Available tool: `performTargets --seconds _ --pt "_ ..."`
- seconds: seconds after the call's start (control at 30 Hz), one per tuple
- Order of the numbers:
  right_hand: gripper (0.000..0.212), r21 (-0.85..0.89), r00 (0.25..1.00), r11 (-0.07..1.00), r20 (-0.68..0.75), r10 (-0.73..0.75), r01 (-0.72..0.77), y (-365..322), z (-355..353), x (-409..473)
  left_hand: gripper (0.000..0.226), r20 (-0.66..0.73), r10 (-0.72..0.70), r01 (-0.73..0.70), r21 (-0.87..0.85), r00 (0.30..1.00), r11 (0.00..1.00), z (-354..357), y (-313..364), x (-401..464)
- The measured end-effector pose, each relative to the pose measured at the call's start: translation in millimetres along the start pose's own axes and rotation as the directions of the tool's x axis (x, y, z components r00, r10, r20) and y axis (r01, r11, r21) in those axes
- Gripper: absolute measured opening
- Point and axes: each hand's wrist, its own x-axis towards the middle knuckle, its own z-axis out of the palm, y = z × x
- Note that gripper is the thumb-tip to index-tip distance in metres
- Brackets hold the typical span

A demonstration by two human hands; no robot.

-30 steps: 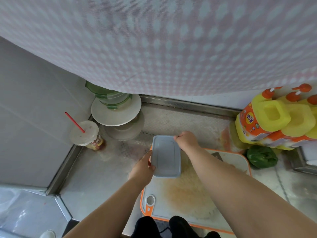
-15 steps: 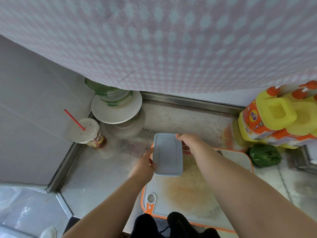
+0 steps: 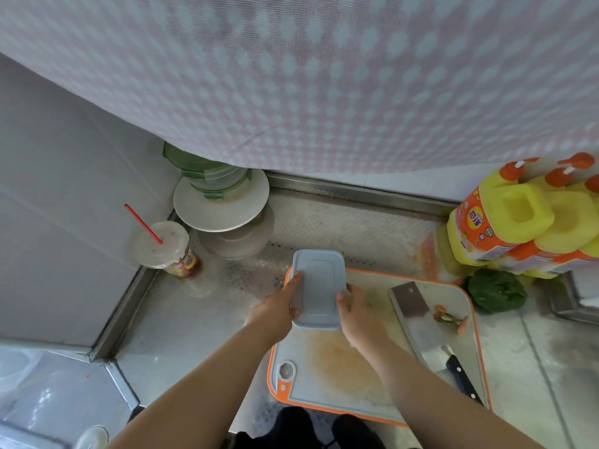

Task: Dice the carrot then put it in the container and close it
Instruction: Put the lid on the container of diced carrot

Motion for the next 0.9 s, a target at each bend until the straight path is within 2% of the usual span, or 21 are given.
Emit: performTargets --seconds 0.07,0.13,0.17,0.2,0.27,0.3,0.37,0.43,0.53,0.6,0.67,0.73,0.8,0.9 --pt "0.056 -0.226 0.99 0.969 -0.073 -0.122 0.103 7 8 -5 0.078 -0.047 0.037 -0.028 0.173 0.998 0.985 -5 6 -4" --pt "0.061 -0.451 0.95 0.87 -0.128 -0.286 0.201 10 15 -2 0.088 -0.076 0.135 -0.093 0.412 0.988 0.906 -15 15 -5" --pt "0.061 -0.524 0.916 0.815 -0.149 -0.372 0.246 14 18 2 0.096 -0.047 0.166 -0.122 0.486 0.985 0.865 -21 19 -2" --pt "0.059 -0.576 0.885 0.766 -0.148 -0.441 0.285 16 19 6 0.105 0.0 0.178 -0.15 0.541 0.984 0.828 -28 22 4" --pt "0.049 -0.571 0.841 0.73 -0.122 -0.528 0.375 18 18 12 0.118 0.094 0.178 -0.198 0.612 0.98 0.766 -40 26 17" --pt "0.048 -0.575 0.828 0.71 -0.097 -0.552 0.406 18 17 14 0.121 0.124 0.18 -0.218 0.63 0.976 0.745 -45 26 22" --pt "0.054 -0.557 0.852 0.716 -0.027 -0.523 0.422 15 13 12 0.125 0.162 0.195 -0.254 0.635 0.967 0.729 -49 25 29" --pt "0.052 -0.535 0.871 0.726 0.043 -0.489 0.433 16 10 12 0.127 0.176 0.232 -0.291 0.578 0.957 0.762 -49 18 34" --pt "0.055 -0.512 0.879 0.742 0.054 -0.474 0.432 16 6 9 0.13 0.186 0.261 -0.317 0.434 0.947 0.843 -48 4 42" --pt "0.055 -0.492 0.893 0.764 0.062 -0.447 0.417 13 4 7 0.117 0.162 0.258 -0.299 0.332 0.952 0.895 -48 2 45" --pt "0.056 -0.493 0.904 0.772 0.08 -0.419 0.401 13 3 6 0.083 0.051 0.236 -0.242 0.209 0.97 0.948 -52 7 50" --pt "0.056 -0.511 0.907 0.762 0.09 -0.412 0.397 12 2 8 0.053 -0.085 0.142 -0.136 0.073 0.986 0.988 -60 18 59" --pt "0.056 -0.514 0.903 0.756 0.096 -0.419 0.405 11 1 7 0.03 -0.157 0.039 -0.048 -0.058 0.987 0.997 -65 27 69" --pt "0.055 -0.508 0.887 0.745 0.09 -0.453 0.432 11 0 8 0.015 -0.229 -0.046 0.023 -0.104 0.972 0.994 -64 32 79"
